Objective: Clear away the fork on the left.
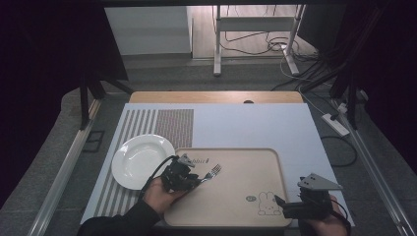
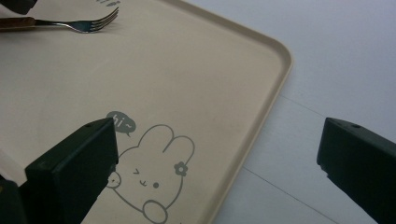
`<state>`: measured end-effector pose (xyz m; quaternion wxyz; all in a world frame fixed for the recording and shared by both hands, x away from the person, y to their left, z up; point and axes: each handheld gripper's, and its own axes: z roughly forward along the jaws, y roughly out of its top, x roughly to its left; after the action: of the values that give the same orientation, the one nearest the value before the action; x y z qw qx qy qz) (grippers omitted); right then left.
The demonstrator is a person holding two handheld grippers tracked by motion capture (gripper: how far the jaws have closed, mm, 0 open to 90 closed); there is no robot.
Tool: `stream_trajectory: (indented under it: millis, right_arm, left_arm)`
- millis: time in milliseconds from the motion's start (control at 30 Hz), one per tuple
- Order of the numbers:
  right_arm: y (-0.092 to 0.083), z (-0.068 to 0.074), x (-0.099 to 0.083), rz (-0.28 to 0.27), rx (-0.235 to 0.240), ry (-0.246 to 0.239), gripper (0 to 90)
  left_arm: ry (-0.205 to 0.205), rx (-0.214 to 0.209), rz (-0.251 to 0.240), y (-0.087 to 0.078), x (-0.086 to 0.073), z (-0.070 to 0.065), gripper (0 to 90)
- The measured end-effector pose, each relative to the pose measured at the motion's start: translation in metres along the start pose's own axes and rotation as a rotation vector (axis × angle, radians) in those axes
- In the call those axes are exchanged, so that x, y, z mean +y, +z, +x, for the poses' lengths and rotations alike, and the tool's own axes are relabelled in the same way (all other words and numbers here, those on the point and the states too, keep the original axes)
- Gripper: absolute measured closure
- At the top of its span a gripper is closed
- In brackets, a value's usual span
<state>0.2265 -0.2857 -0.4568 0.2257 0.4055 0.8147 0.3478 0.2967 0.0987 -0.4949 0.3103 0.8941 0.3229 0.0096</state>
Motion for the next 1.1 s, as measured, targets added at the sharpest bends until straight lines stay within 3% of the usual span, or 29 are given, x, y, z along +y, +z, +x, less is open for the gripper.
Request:
stream_trajectory:
  millis: [67, 167, 333, 433, 1100]
  right_arm:
    - [0.0, 0.0, 0.0, 0.0, 0.0, 0.001, 0.0]
    - [0.0, 0.0, 0.0, 0.0, -0.001, 0.002, 0.0]
    - [-0.001, -0.001, -0.001, -0.004, 0.0, 0.009, 0.0]
    - [-0.001, -0.001, -0.001, -0.001, -0.001, 0.006, 0.0]
    - [-0.003, -0.001, -0.002, -0.004, -0.003, 0.021, 0.0]
  left_arm:
    - [0.009, -0.025, 0.011, 0.005, 0.005, -0.001, 88.5]
    - [0.014, -0.045, 0.037, 0.015, 0.009, -0.002, 88.8]
    - [0.014, -0.032, 0.074, 0.027, 0.011, 0.0, 88.8]
    - [0.038, -0.021, 0.094, 0.031, 0.01, 0.0, 88.8]
    - [-0.026, 0.055, 0.102, 0.019, 0.004, 0.032, 88.7]
